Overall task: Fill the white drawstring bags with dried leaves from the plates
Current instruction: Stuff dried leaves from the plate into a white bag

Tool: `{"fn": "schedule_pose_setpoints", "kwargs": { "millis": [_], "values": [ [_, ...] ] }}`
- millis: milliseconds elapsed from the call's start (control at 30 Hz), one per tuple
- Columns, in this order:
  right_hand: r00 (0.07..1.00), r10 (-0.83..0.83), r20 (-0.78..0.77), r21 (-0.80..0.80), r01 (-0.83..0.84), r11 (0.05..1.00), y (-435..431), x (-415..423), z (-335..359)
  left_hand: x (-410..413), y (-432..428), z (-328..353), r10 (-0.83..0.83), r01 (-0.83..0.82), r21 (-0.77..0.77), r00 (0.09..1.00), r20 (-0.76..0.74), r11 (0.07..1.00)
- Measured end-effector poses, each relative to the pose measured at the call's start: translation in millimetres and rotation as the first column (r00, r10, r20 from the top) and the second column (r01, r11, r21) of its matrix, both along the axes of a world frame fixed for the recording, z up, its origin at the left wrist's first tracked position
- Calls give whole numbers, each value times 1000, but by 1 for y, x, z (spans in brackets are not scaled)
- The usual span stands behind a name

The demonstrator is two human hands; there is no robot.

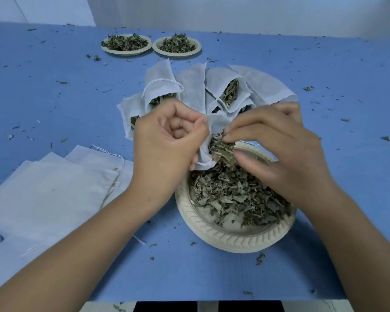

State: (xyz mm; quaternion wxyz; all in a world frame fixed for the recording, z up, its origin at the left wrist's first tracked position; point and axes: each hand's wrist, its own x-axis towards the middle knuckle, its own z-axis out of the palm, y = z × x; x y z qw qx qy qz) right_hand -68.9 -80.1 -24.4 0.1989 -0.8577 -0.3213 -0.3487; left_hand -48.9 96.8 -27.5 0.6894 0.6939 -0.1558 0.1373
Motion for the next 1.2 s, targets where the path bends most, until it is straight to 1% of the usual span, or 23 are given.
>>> {"fn": "schedule_pose_setpoints", "kwargs": {
  "millis": [100,167,200,300,367,433,467,533,567,600,633,700,767,800,867,933,1000,1033,1100,1167,1200],
  "values": [
    [998,64,-19,58,-63,996,5,-3,-2,-2,-2,-1,-12,12,13,1000,-16,1000],
    [998,65,-15,83,-63,995,8,-5,-2,-2,-3,-1,-23,24,18,999,-32,1000],
    [1000,27,13,90,-28,995,9,-5,-1,-2,-4,-1,-33,34,19,999,-41,999],
    [976,-170,133,69,162,984,13,-3,-2,-5,-5,0,-106,107,14,994,-40,994],
    [966,-213,150,-5,216,976,18,-1,-4,-6,-6,-1,-163,163,18,986,-35,986],
    [978,-185,101,-68,193,979,20,-1,-6,-6,-7,-1,-168,169,19,985,-47,985],
    [985,-169,44,-57,172,983,18,-2,-6,-5,-6,-2,-152,152,9,987,-56,988],
    [990,-127,-60,75,132,988,8,-5,-1,-3,-5,-1,-109,107,-27,991,-74,994],
    [993,-96,-67,150,105,983,4,-8,2,-1,-4,-1,-89,86,-42,992,-84,995],
    [997,-57,-58,189,67,980,1,-11,5,0,-3,0,-74,69,-56,993,-95,996],
    [999,-20,-45,179,28,984,0,-14,7,0,-3,0,-67,60,-69,992,-108,996],
    [999,19,-51,40,-17,999,6,-16,8,1,-3,0,-97,84,-102,987,-128,991],
    [993,23,-118,-106,-36,994,16,-13,4,0,-4,-1,-163,151,-115,981,-109,982],
    [987,27,-161,-131,-48,990,21,-11,0,-1,-5,-1,-193,184,-104,977,-90,977],
    [972,46,-230,-108,-72,991,25,-9,-3,-2,-5,0,-218,213,-82,974,-67,974],
    [959,63,-277,-22,-72,997,20,-10,-1,-1,-4,0,-192,186,-91,979,-71,978],
    [968,53,-245,86,-33,996,8,-11,4,1,-3,1,-151,142,-104,985,-80,984],
    [975,25,-221,105,-2,994,4,-11,5,2,-3,2,-144,136,-106,987,-75,985],
    [976,-1,-216,53,13,999,9,-11,7,0,-3,2,-171,167,-93,984,-45,982],
    [960,54,-275,-21,-62,998,20,-10,2,-3,-5,2,-215,213,-52,977,-20,976],
    [945,95,-313,-16,-105,994,24,-10,0,-4,-5,3,-220,219,-40,975,-17,975]
  ]
}}
